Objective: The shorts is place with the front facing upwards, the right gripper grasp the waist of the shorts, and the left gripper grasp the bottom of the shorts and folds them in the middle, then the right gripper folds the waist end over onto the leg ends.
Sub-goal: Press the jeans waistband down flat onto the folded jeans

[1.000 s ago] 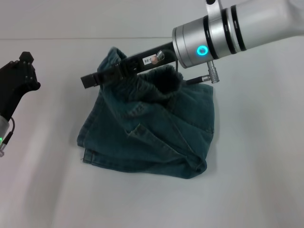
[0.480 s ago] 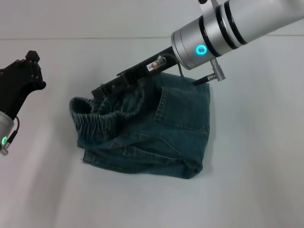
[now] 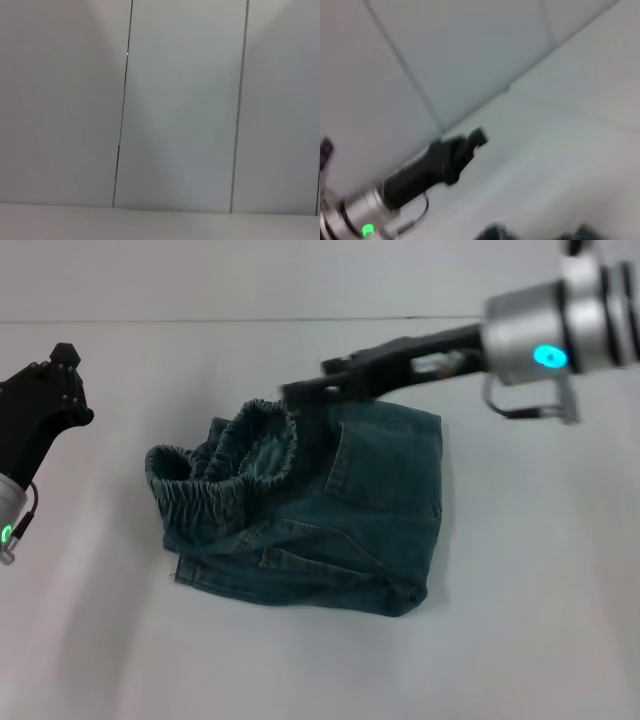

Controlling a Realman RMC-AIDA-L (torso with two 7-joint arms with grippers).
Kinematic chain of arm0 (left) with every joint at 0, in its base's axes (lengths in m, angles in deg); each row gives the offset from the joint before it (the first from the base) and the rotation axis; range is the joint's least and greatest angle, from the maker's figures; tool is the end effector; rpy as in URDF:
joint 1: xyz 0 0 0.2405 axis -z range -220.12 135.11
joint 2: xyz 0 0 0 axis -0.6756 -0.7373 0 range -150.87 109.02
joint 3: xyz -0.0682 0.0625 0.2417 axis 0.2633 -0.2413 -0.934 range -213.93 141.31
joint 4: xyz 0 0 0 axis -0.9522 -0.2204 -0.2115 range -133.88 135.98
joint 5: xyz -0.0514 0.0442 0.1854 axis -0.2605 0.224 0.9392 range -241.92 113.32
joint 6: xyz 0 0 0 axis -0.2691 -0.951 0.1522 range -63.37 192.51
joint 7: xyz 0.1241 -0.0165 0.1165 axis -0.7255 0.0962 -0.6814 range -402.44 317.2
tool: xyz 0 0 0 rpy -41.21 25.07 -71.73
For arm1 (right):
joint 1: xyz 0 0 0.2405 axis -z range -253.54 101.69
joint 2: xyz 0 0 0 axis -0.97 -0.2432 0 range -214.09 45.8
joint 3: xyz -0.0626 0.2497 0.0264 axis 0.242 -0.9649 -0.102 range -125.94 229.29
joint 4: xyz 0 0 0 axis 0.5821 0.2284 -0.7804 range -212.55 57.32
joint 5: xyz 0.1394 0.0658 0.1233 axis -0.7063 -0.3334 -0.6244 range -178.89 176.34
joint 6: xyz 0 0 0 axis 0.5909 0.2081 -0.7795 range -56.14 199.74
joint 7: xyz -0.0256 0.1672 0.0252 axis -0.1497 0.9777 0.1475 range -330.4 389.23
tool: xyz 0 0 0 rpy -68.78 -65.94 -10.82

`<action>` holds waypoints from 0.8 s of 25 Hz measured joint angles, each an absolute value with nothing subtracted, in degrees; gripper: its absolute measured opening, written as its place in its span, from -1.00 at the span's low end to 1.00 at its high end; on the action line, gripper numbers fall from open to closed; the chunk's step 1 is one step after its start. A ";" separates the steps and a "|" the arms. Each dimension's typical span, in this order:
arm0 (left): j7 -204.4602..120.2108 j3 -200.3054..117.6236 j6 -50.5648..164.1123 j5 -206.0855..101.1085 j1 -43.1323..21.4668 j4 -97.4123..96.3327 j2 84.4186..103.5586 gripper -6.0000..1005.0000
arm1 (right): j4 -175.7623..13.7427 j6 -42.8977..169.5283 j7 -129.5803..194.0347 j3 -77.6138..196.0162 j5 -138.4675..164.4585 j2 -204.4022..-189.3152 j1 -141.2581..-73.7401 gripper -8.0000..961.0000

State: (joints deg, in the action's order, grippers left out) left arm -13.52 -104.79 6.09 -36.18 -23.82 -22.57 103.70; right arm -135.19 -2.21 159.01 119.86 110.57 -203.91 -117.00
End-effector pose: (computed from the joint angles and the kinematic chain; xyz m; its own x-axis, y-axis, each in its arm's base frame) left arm -0.3005 0.3568 -0.0090 0.6256 -0.0185 0.7799 0.7540 -0.2420 -0.6106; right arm 0.1169 0.3909 -0.0457 0.7300 -0.5772 -0.3660 -0.6350 -0.7709 -0.0508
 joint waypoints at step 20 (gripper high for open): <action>-2.46 -118.82 -13.48 -8.26 -16.92 -23.25 103.64 -0.80 | -125.74 -3.70 127.31 100.47 90.40 -203.77 -92.95 0.87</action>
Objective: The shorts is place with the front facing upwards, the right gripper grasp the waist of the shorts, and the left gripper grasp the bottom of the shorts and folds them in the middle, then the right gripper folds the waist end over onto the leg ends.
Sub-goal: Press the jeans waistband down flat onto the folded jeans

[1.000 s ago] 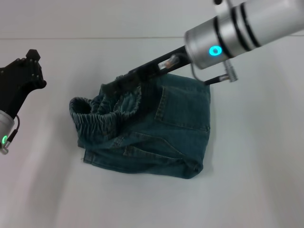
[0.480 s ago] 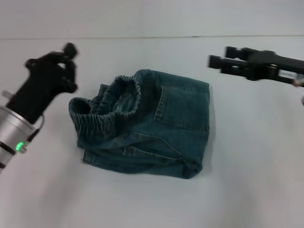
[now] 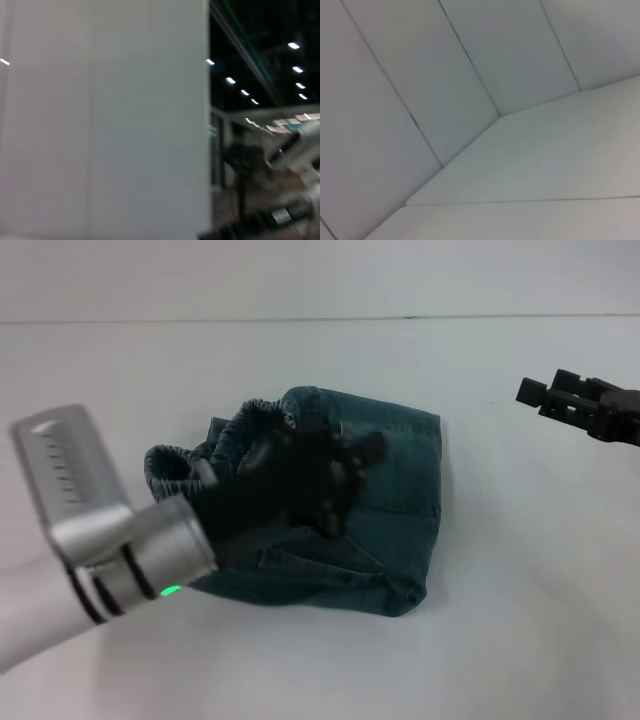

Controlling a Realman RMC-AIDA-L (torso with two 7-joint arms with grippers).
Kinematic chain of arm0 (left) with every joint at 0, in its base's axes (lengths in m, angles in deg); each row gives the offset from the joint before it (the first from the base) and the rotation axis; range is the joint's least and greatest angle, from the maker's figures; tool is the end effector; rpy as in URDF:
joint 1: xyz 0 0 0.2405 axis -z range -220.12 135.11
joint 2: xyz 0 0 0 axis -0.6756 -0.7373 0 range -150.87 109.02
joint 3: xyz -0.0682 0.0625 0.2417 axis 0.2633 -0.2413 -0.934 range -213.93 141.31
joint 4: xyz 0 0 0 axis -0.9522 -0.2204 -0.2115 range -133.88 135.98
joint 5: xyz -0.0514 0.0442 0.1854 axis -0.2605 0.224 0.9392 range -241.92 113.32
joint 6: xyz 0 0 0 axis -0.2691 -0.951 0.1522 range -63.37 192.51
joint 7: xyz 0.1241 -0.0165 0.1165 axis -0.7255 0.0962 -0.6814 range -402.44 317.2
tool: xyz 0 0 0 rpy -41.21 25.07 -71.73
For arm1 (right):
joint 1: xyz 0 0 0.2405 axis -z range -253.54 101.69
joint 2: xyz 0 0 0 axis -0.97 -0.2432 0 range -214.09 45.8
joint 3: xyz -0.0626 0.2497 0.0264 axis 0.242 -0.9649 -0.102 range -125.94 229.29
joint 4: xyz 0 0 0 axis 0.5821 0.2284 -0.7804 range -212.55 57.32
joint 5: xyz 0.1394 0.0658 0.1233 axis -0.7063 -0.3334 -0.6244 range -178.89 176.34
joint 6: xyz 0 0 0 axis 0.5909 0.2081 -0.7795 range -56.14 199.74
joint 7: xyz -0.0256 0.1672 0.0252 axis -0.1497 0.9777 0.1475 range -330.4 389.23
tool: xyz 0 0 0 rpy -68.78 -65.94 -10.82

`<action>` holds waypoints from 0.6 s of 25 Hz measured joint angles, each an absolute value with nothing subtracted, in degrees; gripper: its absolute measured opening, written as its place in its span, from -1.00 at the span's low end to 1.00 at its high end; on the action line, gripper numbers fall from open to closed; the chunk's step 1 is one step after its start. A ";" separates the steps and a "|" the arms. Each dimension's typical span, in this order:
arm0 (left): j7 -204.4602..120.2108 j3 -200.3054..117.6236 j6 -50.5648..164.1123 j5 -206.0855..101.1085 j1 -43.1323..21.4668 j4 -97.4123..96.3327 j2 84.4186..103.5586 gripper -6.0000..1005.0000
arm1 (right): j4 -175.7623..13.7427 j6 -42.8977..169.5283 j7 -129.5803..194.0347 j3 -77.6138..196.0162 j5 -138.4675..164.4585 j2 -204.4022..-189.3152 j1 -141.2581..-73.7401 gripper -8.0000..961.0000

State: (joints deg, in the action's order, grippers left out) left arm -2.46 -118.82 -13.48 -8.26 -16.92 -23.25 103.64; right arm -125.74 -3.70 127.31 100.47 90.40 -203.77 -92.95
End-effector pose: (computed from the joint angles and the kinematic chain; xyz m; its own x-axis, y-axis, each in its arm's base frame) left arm -0.1776 0.3040 -0.0988 0.6618 -0.0636 0.7470 0.2812 -0.9026 -0.3260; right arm 0.2766 0.3369 0.0239 0.4673 -0.4517 -0.7600 -0.8079 -0.5674 -0.1595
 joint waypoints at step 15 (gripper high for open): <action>-2.70 -122.66 14.44 -8.85 -14.13 -25.16 103.70 -0.78 | -125.16 -4.14 127.64 99.84 90.22 -203.77 -93.21 0.86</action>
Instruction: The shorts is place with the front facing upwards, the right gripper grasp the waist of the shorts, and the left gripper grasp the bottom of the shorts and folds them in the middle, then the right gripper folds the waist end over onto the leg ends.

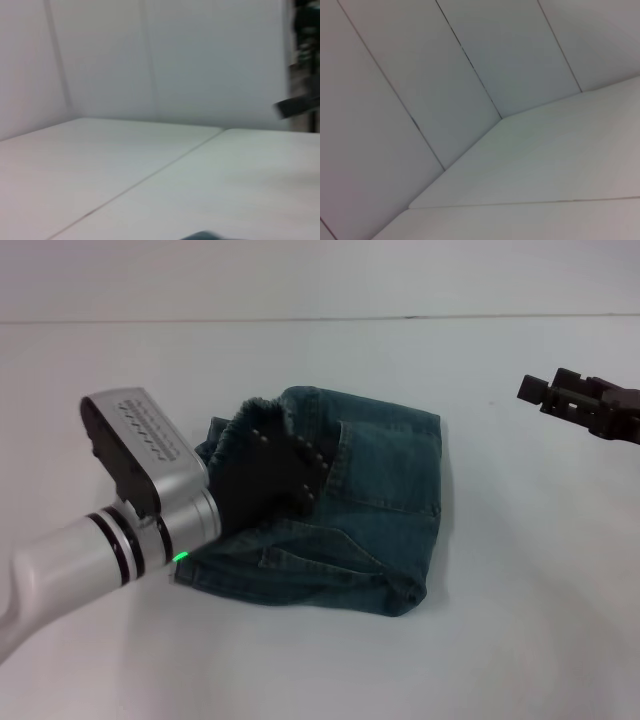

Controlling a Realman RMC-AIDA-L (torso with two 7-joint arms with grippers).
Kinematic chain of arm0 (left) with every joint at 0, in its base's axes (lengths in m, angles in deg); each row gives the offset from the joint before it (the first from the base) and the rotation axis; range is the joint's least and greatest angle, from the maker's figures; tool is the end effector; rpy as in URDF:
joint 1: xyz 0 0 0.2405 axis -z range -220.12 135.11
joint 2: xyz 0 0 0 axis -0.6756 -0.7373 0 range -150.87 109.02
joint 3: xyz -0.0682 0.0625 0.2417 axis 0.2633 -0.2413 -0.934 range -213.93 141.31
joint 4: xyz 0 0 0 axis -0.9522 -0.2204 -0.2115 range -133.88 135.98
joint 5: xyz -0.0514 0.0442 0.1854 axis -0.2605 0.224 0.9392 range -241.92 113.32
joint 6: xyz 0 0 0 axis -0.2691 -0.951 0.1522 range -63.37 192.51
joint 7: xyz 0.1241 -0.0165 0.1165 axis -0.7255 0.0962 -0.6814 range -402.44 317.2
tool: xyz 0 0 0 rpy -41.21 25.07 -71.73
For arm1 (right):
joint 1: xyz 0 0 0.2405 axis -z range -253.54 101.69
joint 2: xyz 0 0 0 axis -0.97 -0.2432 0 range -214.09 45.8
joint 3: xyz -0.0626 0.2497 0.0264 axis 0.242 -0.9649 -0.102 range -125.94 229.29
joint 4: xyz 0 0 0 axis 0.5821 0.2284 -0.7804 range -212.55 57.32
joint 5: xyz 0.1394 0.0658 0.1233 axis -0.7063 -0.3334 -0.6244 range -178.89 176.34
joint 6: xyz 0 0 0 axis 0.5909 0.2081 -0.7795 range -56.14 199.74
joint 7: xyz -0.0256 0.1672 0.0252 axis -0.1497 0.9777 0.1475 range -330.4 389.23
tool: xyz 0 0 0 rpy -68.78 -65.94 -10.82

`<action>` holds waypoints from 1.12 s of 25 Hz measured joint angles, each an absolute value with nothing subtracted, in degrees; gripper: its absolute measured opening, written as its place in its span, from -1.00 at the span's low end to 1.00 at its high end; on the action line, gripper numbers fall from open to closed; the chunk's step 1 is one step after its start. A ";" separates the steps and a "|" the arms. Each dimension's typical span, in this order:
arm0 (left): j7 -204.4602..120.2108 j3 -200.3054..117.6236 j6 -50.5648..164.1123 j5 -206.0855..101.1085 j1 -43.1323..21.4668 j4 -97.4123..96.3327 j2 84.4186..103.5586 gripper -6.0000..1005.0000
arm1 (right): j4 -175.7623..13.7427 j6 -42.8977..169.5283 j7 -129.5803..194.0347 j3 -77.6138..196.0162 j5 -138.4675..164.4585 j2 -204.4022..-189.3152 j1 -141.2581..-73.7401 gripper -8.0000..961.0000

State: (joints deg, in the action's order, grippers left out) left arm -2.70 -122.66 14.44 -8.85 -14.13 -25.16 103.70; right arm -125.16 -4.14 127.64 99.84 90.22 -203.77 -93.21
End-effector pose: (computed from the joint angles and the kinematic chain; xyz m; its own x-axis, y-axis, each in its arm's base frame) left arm -0.2162 0.3542 -0.1226 0.8677 0.0611 0.4933 0.3477 -0.7839 -0.5145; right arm 0.2763 0.3371 0.0244 0.4517 -0.4548 -0.7676 -0.8134 -0.5633 -0.1449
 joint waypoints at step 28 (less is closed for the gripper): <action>7.30 -97.24 -7.87 5.98 -21.99 -30.52 101.44 -0.75 | -117.46 -19.34 103.08 94.00 90.82 -203.91 -90.41 0.87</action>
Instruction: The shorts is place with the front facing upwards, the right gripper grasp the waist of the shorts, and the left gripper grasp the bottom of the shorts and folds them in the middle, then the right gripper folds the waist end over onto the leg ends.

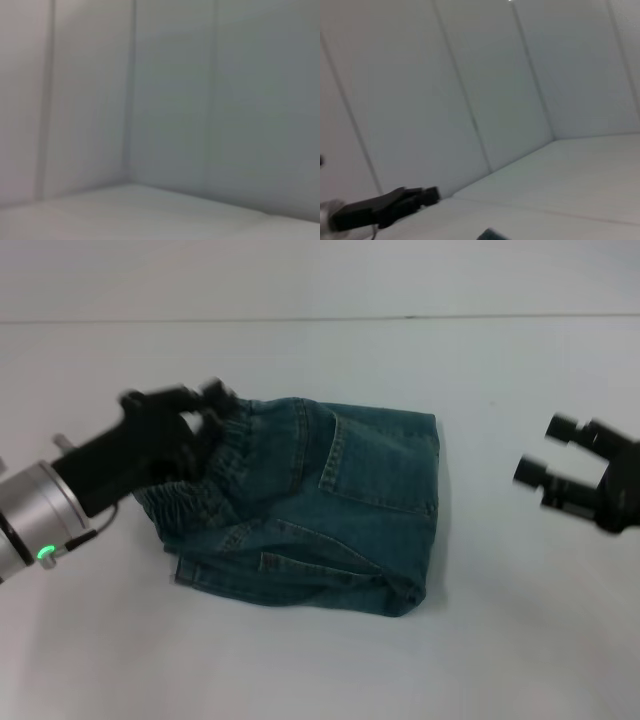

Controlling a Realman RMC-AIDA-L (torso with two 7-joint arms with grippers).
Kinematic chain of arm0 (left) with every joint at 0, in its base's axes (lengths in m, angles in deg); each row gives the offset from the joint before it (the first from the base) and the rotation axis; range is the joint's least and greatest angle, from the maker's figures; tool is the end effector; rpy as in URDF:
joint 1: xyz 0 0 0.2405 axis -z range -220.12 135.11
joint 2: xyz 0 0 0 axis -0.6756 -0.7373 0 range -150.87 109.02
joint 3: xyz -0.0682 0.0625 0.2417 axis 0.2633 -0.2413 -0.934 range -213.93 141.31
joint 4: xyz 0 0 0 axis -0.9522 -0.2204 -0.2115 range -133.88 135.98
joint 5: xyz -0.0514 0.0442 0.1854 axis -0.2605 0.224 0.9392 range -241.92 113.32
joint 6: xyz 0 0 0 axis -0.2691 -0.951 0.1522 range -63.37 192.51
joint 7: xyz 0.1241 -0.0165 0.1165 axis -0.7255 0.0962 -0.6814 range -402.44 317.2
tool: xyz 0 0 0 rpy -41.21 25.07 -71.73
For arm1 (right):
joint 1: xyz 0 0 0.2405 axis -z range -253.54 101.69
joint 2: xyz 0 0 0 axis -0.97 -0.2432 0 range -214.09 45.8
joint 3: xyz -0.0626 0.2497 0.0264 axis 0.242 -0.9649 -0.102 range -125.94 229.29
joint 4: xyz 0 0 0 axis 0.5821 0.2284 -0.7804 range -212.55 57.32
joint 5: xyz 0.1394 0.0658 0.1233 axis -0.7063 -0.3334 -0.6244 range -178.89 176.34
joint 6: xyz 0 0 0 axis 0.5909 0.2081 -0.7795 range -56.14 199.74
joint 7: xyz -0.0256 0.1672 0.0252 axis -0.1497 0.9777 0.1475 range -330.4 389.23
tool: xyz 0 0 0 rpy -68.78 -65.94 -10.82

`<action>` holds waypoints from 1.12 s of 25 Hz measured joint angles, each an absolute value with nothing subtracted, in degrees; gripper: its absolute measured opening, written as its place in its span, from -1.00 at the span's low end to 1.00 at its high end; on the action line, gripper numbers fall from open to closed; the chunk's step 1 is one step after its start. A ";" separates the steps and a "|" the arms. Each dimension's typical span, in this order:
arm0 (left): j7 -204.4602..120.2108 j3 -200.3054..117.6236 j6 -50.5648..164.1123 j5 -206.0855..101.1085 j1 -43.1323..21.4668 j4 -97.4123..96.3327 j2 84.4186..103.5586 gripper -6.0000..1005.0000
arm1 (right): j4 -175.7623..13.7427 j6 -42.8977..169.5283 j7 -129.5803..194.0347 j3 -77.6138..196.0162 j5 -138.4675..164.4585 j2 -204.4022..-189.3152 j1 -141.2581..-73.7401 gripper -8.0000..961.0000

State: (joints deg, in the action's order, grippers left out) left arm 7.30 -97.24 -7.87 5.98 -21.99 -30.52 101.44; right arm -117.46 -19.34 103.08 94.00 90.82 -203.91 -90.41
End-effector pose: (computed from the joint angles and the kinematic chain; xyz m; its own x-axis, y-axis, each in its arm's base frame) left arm -0.2452 0.3368 -0.0368 0.7152 0.0183 0.6986 0.4852 -0.7324 -0.4776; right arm 0.2815 0.2863 0.0129 0.6089 -0.2522 -0.7521 -0.6084 -0.7568 -0.2389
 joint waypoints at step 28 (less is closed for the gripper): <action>27.67 -89.11 -18.52 37.39 -18.85 -37.52 99.51 0.88 | -109.94 -15.88 93.78 103.09 94.87 -204.28 -93.95 0.89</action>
State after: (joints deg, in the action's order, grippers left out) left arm 27.67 -89.11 -18.52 37.39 -18.85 -37.52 99.51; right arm -109.94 -15.88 93.78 103.09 94.87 -204.28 -93.95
